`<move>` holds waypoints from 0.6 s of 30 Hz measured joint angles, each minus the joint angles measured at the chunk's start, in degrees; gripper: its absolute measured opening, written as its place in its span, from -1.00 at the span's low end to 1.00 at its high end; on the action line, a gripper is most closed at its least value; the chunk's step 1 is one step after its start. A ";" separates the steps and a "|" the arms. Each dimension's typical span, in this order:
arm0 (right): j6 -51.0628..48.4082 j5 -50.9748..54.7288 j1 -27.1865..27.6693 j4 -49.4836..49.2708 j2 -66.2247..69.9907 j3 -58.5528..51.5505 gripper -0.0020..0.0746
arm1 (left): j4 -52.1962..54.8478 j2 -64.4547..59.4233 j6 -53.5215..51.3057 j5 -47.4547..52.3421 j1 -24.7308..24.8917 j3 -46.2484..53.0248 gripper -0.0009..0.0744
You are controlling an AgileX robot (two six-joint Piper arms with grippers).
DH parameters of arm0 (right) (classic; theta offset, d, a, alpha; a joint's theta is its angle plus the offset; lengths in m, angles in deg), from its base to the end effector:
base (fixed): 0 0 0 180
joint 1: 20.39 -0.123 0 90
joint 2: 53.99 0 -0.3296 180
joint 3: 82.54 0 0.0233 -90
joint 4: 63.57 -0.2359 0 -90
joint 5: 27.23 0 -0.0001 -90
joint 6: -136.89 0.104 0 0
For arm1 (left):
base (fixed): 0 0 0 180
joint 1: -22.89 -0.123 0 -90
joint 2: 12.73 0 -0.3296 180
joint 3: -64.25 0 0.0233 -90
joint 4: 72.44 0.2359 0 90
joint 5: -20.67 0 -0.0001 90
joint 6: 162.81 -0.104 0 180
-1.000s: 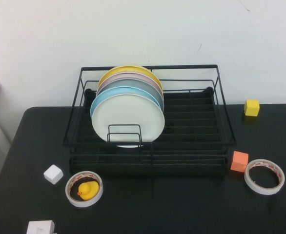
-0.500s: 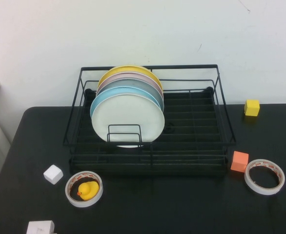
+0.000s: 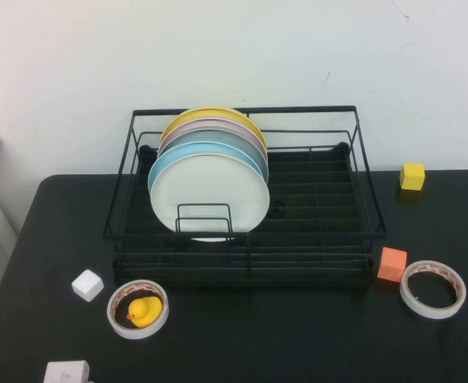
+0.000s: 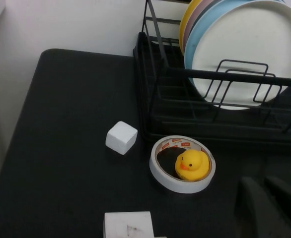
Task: Place plate on rack
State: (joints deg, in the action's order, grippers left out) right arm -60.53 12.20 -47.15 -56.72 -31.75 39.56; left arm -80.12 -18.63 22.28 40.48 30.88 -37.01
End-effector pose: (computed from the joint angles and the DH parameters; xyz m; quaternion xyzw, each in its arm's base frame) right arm 0.0158 -0.0009 0.2602 -0.3436 0.7915 -0.0149 0.5052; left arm 0.0048 -0.0054 0.1764 -0.0159 0.7893 -0.1258 0.6008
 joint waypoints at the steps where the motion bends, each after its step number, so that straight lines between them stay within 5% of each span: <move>1: 0.00 0.00 0.00 0.00 0.00 0.00 -0.95 | 1.75 0.00 2.16 -0.10 0.48 0.00 -0.98; 18: 0.00 -0.13 0.00 0.00 0.00 0.00 -0.95 | 5.18 0.00 5.16 -0.22 -0.56 0.00 -0.98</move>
State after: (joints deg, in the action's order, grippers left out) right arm -60.53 12.07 -47.15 -56.72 -31.75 39.56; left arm -74.94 -18.63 27.44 40.26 30.32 -37.01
